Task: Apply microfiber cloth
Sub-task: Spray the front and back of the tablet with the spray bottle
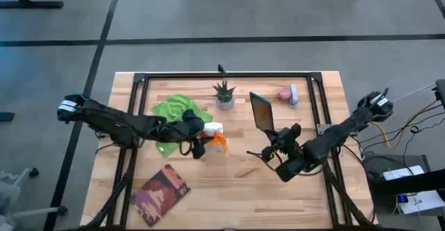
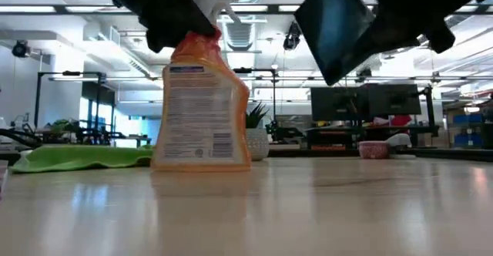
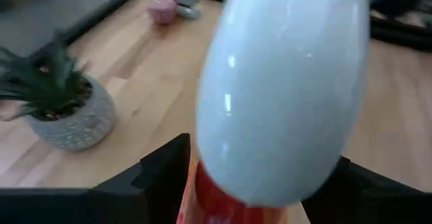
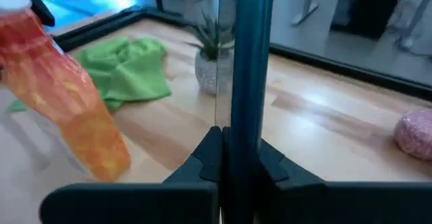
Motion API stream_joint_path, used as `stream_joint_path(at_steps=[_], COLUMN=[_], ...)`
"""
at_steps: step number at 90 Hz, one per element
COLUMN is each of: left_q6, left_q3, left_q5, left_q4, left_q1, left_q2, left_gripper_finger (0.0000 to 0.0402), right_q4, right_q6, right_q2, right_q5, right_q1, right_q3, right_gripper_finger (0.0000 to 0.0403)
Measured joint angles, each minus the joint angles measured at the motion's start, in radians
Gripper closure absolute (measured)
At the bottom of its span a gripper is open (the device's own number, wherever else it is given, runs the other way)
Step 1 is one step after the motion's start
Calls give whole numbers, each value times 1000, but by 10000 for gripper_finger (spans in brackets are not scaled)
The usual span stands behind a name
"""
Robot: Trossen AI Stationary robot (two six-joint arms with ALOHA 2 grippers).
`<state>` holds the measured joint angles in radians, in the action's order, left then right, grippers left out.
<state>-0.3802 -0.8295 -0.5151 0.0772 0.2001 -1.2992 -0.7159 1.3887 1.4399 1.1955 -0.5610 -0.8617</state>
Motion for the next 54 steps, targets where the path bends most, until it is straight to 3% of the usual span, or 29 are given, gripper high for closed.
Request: stream_joint_path(at_steps=[17, 38, 54], left_q6=[-20, 81, 189], left_q3=[0, -6, -7], left_q5=[-192, -123, -82], left_q4=[-66, -130, -90], left_q1=[-2, 4, 4], left_q2=[-64, -68, -1], left_gripper_finger=[197, 206, 178], right_q4=[4, 34, 80], right_q6=[119, 130, 79], right_q2=[84, 119, 126], right_q5=[83, 98, 116], right_q1=[5, 16, 23], right_q3=[-1, -1, -2], right_gripper_finger=[394, 394, 394])
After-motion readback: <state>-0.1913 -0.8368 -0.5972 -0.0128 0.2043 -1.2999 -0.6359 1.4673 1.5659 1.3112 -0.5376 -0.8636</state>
